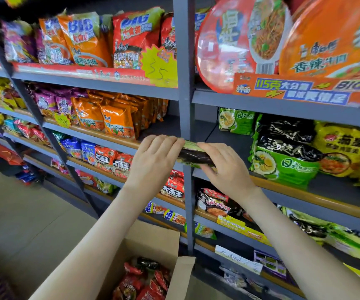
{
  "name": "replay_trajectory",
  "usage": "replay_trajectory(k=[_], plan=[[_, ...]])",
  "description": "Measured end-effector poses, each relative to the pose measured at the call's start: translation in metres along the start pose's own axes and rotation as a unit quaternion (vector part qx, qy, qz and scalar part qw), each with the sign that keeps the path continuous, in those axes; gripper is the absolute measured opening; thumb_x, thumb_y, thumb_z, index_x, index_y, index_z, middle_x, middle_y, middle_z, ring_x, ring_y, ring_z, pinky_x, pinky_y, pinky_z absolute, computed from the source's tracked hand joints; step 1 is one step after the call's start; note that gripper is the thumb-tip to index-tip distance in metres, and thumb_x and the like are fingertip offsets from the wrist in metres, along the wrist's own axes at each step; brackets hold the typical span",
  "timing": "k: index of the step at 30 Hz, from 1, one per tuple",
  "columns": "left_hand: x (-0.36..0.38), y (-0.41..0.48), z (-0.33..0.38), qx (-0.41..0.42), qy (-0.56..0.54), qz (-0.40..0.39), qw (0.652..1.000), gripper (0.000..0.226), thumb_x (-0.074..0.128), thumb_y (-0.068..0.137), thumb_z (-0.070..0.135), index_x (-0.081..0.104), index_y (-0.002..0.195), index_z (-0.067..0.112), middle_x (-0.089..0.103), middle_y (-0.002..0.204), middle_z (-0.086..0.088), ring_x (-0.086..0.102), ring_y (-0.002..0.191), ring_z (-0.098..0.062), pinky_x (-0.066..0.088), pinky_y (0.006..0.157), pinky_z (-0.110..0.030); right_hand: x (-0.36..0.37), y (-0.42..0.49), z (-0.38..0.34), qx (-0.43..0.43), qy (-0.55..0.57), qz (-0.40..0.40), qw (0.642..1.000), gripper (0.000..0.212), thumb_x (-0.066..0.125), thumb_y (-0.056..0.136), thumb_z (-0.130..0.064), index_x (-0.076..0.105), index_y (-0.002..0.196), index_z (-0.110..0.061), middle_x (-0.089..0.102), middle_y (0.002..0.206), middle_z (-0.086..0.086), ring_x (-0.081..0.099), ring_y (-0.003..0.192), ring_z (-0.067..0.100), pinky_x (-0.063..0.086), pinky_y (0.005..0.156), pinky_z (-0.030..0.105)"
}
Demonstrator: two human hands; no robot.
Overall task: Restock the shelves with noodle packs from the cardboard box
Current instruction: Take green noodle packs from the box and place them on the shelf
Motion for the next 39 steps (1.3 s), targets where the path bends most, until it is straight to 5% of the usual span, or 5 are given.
replay_trajectory(k=[6,12,21,31,39], plan=[[0.019,0.045,0.041,-0.018,-0.003,0.001,1.000,0.038,0.045,0.077,0.000,0.065,0.109,0.004,0.067,0.097,-0.010,0.063,0.088,-0.030,0.038,0.083,-0.036,-0.031,-0.011,0.052,0.100,-0.060,-0.013,0.993,0.041,0.071,0.082,-0.019,0.058,0.118,-0.003,0.062,0.107,0.012,0.052,0.101,0.025,0.041,0.087,0.038],[0.046,0.096,0.057,-0.112,-0.068,-0.086,0.988,0.033,0.080,0.055,0.004,0.065,0.083,0.010,0.062,0.077,-0.005,0.060,0.074,-0.028,0.041,0.065,-0.032,-0.039,-0.012,0.078,0.134,-0.199,0.027,0.970,0.046,0.070,0.082,-0.019,0.054,0.123,-0.005,0.055,0.121,0.012,0.047,0.109,0.030,0.031,0.092,0.041],[0.103,0.111,0.055,-0.176,-0.115,-0.198,0.957,0.019,0.055,0.088,0.011,0.057,0.107,0.008,0.059,0.110,-0.010,0.050,0.108,-0.029,0.036,0.080,-0.033,0.008,-0.029,0.087,0.148,-0.311,-0.080,0.935,0.072,0.072,0.078,-0.020,0.039,0.140,-0.003,0.050,0.136,0.012,0.047,0.123,0.028,0.031,0.100,0.039],[0.145,0.149,0.058,-0.127,-0.086,-0.291,0.944,0.024,0.046,0.094,0.010,0.062,0.112,0.013,0.060,0.121,-0.007,0.050,0.117,-0.028,0.038,0.093,-0.034,0.048,0.004,0.125,0.204,-0.262,-0.276,0.902,0.131,0.075,0.065,-0.060,-0.008,0.150,-0.006,-0.004,0.159,0.014,-0.005,0.146,0.028,-0.009,0.116,0.040],[0.160,0.149,0.060,-0.105,-0.081,-0.326,0.936,0.027,0.044,0.096,0.015,0.059,0.119,0.016,0.053,0.133,-0.008,0.033,0.134,-0.027,0.021,0.110,-0.039,0.065,0.011,0.135,0.252,-0.226,-0.296,0.893,0.115,0.072,0.073,-0.053,0.000,0.150,-0.006,0.013,0.155,0.012,0.007,0.145,0.027,-0.002,0.117,0.042]])
Point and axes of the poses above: each hand's wrist, its own y-axis towards the middle knuckle, its own x-axis out of the palm, z = x × y, the point moved 5 cm from there along y, towards the middle knuckle
